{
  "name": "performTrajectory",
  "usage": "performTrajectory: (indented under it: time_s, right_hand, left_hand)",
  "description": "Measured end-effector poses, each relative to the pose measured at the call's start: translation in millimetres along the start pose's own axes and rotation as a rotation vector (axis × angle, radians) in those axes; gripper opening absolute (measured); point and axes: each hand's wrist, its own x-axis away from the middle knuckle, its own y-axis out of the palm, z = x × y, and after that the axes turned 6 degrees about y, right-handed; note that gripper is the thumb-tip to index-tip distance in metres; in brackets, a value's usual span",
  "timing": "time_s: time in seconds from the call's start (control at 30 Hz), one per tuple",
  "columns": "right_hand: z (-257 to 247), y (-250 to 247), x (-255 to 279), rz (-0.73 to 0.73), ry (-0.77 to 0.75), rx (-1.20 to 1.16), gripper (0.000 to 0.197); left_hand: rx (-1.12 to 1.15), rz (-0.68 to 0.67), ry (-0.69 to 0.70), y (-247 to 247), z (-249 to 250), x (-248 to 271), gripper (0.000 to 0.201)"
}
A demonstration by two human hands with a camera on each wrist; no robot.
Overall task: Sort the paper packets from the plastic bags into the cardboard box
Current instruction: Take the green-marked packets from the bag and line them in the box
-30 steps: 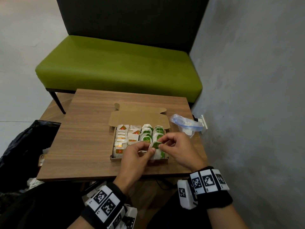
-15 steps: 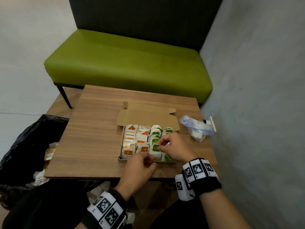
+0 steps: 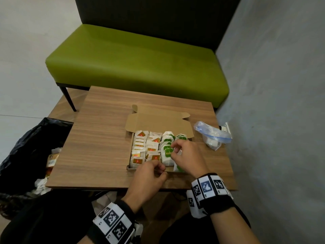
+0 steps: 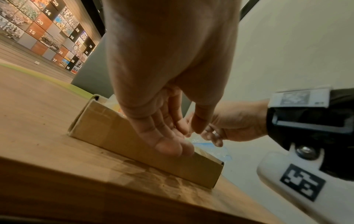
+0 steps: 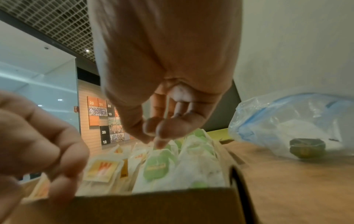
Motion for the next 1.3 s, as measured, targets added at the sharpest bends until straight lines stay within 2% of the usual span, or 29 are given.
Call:
performTrajectory:
  time_s: [0.17,0.27,0.4,0.47,0.57,0.6,0.63,0.7,0.73,0.8,0.9,1.03,1.23,1.3]
  right_hand:
    - [-4,1,14,-0.231,-0.045,0.164,0.02]
    - [-8,2,17,-0.227,-0.068,0.203,0.025]
    - [-6,-6,17,-0.181,-0.034,0.091,0.023]
    - [3,-20,14,-0.075,0.011,0.026,0.019]
    - [27,-51,6,0.328,0.033,0.108,0.019]
    - [36,-62,1,0.442,0.049,0.181,0.026]
    - [46,-71,-6,0.49,0.097,0.253,0.037]
    - [62,-84,-22,0.388,0.249,0.375,0.056]
    - [69,-86,-29,0.309,0.319,0.408,0.058]
    - [80,-86,-35,0.22,0.384,0.419,0.046]
    - [90,-79,-26,0.241,0.337,0.38,0.028]
    - [110,-71,-3,0.265,0.283,0.397,0.017]
    - [145,-80,30,0.367,0.121,0.155,0.019]
    - [152,-86,37,0.392,0.005,0.097,0.025]
  left_hand:
    - [0.002,-0.015,-0.004,0,-1,0,0.012]
    - [-0.014,-0.015,-0.01,0,0,-1,0.012]
    - [-0.022,-0.021,-0.02,1,1,-1,0.013]
    - [-0.023,-0.026,-0.023,0,1,-2,0.012]
    - [-0.055,-0.04,-0.014,0,5,-3,0.009]
    - [-0.052,-0.044,-0.006,1,8,-4,0.008]
    - [-0.04,-0.048,0.002,3,11,-5,0.008]
    - [-0.013,-0.055,0.019,7,19,-6,0.007]
    - [-0.004,-0.059,0.025,8,23,-7,0.007]
    - [0.015,-0.064,0.032,12,30,-9,0.007]
    - [0.051,-0.068,0.04,15,38,-11,0.007]
    - [0.063,-0.081,0.088,15,50,-15,0.007]
    - [0.025,-0.04,0.18,15,72,-25,0.006]
    - [-0.033,-0.014,0.242,18,79,-31,0.008]
